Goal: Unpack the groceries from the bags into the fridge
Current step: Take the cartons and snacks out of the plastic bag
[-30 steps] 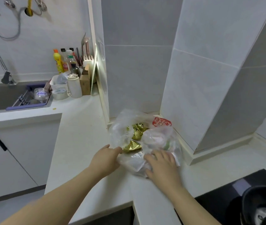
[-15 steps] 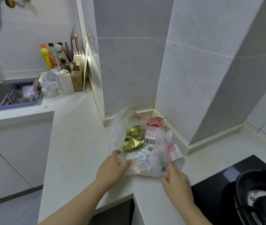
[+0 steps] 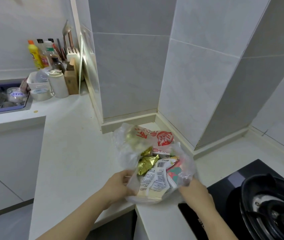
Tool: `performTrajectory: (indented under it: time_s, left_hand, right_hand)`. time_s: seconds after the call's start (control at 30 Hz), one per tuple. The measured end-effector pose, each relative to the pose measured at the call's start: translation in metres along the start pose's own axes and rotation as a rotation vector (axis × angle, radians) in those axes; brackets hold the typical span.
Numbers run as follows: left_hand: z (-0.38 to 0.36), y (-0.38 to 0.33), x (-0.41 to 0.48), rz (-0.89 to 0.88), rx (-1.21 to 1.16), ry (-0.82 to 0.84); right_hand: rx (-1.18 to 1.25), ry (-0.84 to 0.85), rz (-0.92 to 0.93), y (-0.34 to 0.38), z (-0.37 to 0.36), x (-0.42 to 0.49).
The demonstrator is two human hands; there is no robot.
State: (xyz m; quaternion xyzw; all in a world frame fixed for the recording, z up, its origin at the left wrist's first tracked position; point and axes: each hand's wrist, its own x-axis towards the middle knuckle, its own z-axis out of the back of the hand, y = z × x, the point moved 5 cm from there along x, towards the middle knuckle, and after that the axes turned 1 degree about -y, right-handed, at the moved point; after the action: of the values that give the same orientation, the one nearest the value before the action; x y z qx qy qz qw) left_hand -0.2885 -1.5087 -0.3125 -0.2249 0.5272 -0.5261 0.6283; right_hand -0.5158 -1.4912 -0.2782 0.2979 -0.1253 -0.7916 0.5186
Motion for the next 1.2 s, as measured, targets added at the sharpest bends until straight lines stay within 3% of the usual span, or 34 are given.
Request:
performTrajectory:
  time_s: [0.1,0.13,0.17,0.3,0.37,0.5,0.6,0.7,0.77,0.87,1.03,1.2]
  left_hand:
    - [0.012,-0.012,0.002,-0.015,0.366,-0.193]
    - [0.015,-0.014,0.001,-0.001,0.374,-0.258]
    - [0.016,-0.014,0.001,0.027,0.277,-0.279]
    - [0.001,-0.020,-0.004,0.361,-0.727,-0.080]
    - [-0.005,-0.029,-0.003,0.395,-0.793,-0.070]
    - [-0.004,-0.020,0.009,0.402,-0.650,-0.310]
    - [0.009,-0.013,0.015,0.334,-0.553,-0.497]
    - [0.025,-0.018,0.018,0.258,-0.416,-0.619]
    - [0.032,-0.028,0.020,0.184,-0.265,-0.656]
    - [0.037,-0.049,0.021,-0.066,0.033,-0.778]
    - [0.037,-0.074,0.042,-0.257,0.263,-0.707]
    - [0.057,-0.083,0.095,-0.098,0.486,-0.500]
  right_hand:
    - [0.222,-0.177,-0.085,-0.002,0.008,0.000]
    - [0.266,-0.266,-0.091,-0.001,0.012,-0.001]
    - [0.348,-0.339,-0.081,0.002,0.016,-0.003]
    - [0.655,-0.349,0.146,0.030,0.013,-0.011]
    - [0.606,-0.288,0.233,0.042,0.005,-0.009]
    - [0.415,-0.215,0.146,0.026,-0.018,0.015]
    - [0.549,-0.229,0.200,0.008,-0.026,0.024]
    - [0.680,-0.243,0.105,-0.004,-0.023,0.034]
    - [0.708,-0.271,0.037,-0.006,-0.016,0.042]
    - [0.638,-0.359,0.070,0.004,-0.002,0.048]
    - [0.365,-0.273,0.185,0.033,-0.002,0.066]
    - [0.414,-0.183,0.075,0.038,0.003,0.085]
